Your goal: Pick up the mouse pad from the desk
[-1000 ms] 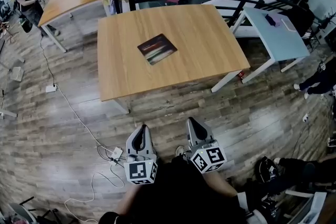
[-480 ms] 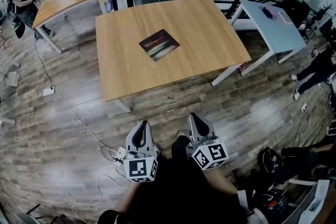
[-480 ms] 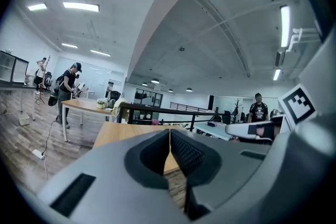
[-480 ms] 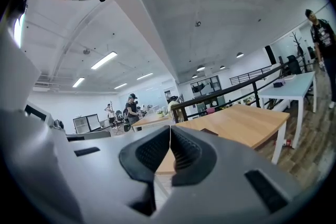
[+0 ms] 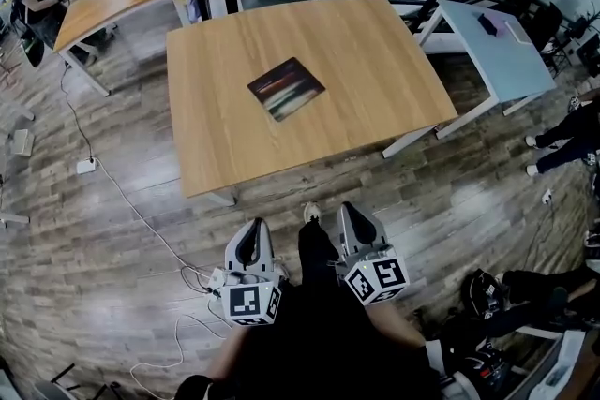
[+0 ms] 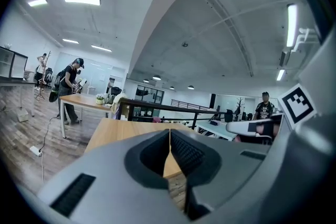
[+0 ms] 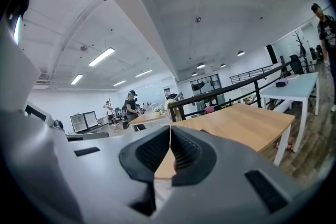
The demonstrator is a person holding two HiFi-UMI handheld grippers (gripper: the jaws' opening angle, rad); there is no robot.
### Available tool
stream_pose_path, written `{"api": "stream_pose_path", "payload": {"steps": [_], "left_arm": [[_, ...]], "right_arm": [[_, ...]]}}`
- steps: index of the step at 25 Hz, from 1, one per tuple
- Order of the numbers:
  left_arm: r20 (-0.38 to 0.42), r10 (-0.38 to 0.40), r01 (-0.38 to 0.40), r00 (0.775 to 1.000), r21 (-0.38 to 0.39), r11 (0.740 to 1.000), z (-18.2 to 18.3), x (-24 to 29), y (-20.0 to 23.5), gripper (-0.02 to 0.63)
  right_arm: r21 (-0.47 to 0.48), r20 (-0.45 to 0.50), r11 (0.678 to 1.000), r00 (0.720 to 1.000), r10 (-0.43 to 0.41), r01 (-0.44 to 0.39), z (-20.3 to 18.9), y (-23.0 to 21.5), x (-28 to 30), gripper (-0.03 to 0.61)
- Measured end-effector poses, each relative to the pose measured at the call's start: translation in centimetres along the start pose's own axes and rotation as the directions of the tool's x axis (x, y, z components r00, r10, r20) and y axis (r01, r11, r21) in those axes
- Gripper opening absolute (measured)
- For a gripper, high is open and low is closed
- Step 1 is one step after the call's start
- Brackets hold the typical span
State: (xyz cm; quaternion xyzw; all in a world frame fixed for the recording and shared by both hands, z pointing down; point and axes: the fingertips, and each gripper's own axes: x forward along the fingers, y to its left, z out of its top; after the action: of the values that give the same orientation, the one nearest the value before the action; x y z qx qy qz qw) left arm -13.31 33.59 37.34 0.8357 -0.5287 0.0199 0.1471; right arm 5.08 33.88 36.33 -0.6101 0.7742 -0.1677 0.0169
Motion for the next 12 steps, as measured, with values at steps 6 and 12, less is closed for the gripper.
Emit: {"api": "stream_pose_path", "payload": {"steps": [6,12], "left_arm": [[-0.014,-0.003,0.004,1.000,0.044,0.999,1.1,6.7,-0.5,0.025],[-0.027,0.054,-0.054,0.998,0.006,0.999,1.9,13.0,0.5,0.025]], "right_arm": [[-0.037,-0.040,0.999,0.999,0.020,-0.022,1.6,-4.0,5.3,0.031],[-0.046,-0.070,0.996,0.995,0.077,-0.081,3.1,-7.1,11.3,0.031]]}}
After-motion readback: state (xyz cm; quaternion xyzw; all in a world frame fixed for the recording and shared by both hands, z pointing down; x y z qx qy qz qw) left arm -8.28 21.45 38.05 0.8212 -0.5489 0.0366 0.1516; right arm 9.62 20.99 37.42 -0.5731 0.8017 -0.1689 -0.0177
